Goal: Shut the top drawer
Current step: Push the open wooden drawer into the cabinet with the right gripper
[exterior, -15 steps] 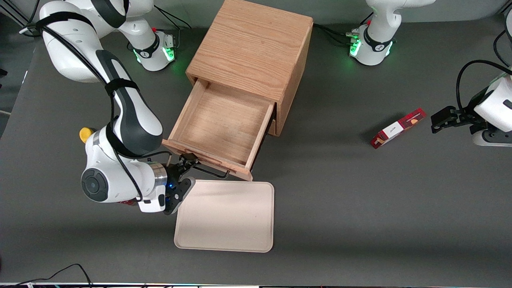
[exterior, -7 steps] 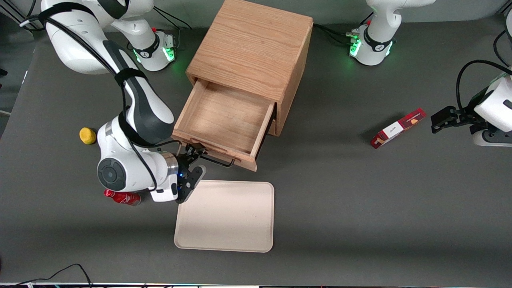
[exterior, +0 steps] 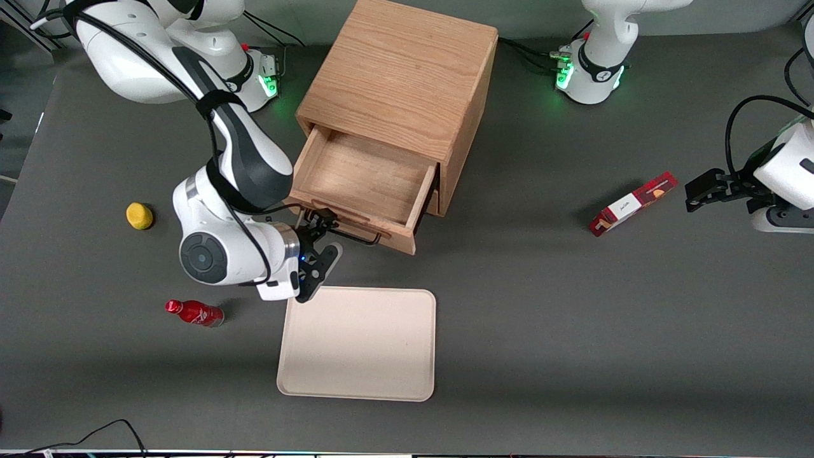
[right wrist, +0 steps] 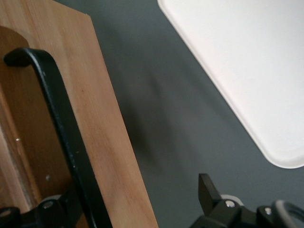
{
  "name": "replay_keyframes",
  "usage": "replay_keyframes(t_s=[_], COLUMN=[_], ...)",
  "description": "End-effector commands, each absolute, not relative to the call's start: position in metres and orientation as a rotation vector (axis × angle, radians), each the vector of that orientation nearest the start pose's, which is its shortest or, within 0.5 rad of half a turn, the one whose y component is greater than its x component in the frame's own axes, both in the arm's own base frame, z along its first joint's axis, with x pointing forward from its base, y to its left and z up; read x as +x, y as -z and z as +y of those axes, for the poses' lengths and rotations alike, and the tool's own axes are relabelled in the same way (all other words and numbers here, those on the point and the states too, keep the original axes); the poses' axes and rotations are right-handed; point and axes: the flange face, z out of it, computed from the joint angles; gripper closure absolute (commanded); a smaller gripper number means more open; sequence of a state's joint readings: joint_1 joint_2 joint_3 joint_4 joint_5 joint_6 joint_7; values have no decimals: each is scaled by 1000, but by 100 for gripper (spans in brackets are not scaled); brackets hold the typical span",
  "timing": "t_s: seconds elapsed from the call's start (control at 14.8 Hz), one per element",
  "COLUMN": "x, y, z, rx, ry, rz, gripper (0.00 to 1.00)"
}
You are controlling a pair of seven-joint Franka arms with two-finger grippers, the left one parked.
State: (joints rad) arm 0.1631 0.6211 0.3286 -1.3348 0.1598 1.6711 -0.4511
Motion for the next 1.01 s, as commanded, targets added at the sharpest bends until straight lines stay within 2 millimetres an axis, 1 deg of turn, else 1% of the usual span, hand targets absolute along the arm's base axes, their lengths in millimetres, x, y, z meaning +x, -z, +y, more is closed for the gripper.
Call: replay_keyframes(t_s=[0.0, 0.07, 0.2, 0.34, 0.4, 0.54, 0.81, 0.88, 0.94], x=[598, 592, 582, 571, 568, 558, 545, 542, 536], y=[-379, -379, -380, -381, -381, -379, -382, -380, -381], z=[311, 316, 318, 325, 326, 340, 341, 341, 343], rx=[-2544, -2540, -2544, -2535, -2558, -2554, -2565, -2565, -2561], ry=[-393, -390, -387, -397, -407, -403, -421, -430, -438], rz=[-1163, -1167, -1170, -1182, -1147, -1147, -1143, -1143, -1151], gripper=[0, 0, 0, 0, 0, 0, 0, 0, 0])
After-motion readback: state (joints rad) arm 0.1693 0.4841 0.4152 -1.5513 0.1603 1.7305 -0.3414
